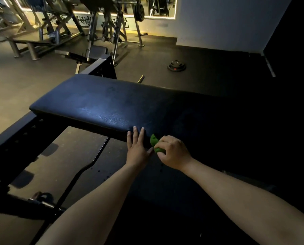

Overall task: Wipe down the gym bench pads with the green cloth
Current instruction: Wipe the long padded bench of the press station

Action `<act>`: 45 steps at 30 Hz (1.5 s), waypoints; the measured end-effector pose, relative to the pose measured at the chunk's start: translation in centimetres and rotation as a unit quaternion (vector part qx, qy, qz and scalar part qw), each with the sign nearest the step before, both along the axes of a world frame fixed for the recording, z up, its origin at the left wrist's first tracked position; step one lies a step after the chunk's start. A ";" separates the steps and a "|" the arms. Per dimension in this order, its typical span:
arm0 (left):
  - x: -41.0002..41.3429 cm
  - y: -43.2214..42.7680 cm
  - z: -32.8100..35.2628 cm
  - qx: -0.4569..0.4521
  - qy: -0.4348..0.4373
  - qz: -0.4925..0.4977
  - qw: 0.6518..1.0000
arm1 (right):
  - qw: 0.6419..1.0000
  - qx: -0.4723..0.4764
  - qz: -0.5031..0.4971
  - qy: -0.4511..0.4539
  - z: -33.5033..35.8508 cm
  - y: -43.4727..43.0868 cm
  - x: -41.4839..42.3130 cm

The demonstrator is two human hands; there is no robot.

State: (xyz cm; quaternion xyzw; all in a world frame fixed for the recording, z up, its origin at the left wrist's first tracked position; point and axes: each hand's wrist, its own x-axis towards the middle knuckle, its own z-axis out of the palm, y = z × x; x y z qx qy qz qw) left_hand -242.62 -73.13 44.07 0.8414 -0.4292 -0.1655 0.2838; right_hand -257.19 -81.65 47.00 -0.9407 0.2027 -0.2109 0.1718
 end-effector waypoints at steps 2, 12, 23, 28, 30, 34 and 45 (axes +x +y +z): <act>0.4 0.3 -0.2 -0.004 -0.004 -0.014 1.000 | 0.999 -0.006 0.029 0.023 1.1 -0.5 -0.1; 0.7 1.1 -0.4 -0.036 0.000 -0.028 0.999 | 0.991 0.041 -0.126 -0.013 0.9 -0.7 1.5; -2.6 4.4 -0.5 -0.228 0.163 0.072 0.957 | 0.979 0.196 -0.045 -0.044 -0.7 2.6 -0.1; -5.2 3.4 1.5 -0.265 0.426 0.115 0.857 | 0.989 0.144 0.012 0.005 1.0 2.4 1.6; -5.3 2.3 1.9 -0.292 0.450 0.148 0.831 | 0.993 0.109 0.030 0.024 1.3 2.0 1.9; -5.1 1.1 2.1 -0.323 0.367 0.224 0.843 | 0.998 0.009 0.059 0.031 1.6 0.1 0.6; -9.1 -3.8 0.7 -0.266 0.273 0.399 0.834 | 0.999 0.002 0.051 0.012 -0.3 -6.1 -4.7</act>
